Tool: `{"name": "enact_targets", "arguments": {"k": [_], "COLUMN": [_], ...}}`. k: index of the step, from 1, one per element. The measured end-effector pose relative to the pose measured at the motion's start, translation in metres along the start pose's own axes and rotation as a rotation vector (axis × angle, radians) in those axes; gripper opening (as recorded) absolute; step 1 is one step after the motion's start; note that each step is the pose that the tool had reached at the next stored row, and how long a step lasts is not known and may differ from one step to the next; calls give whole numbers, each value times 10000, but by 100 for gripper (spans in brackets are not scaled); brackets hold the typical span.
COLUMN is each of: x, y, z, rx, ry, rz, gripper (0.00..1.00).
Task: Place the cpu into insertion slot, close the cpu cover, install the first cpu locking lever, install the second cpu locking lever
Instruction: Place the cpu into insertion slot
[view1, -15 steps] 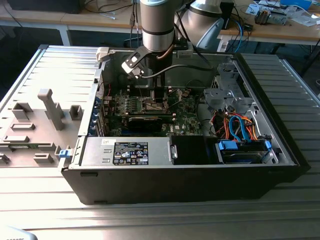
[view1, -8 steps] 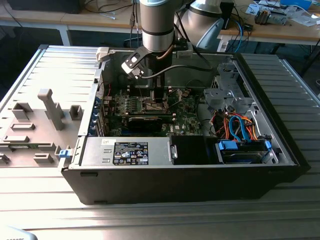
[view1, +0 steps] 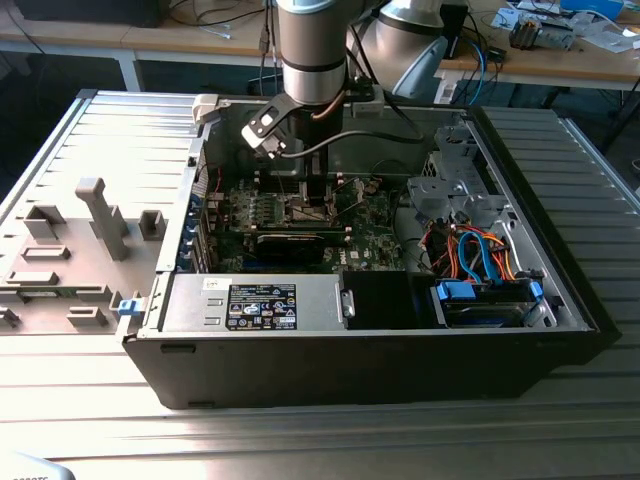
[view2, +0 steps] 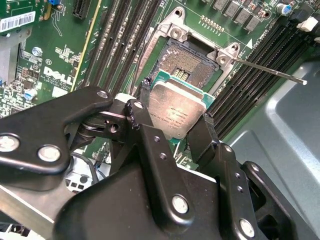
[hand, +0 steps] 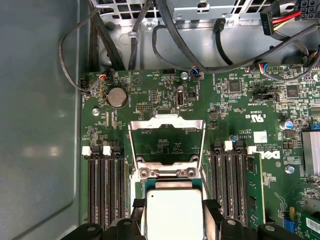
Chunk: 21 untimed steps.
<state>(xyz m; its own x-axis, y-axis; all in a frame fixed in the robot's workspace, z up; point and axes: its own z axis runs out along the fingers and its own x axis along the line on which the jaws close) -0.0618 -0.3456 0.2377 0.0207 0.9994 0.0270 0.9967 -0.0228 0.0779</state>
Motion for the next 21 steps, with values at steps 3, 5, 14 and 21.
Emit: {"name": "enact_targets", "arguments": {"k": [3, 5, 14, 21], "x": [0, 0, -1, -1], "y": [-2, -4, -15, -28], "z": [6, 8, 28, 45], "rx": [-1, 0, -1, 0], "ry": [0, 0, 2, -1], "rz": [0, 0, 0, 0], "gripper": [54, 54, 54, 54]}}
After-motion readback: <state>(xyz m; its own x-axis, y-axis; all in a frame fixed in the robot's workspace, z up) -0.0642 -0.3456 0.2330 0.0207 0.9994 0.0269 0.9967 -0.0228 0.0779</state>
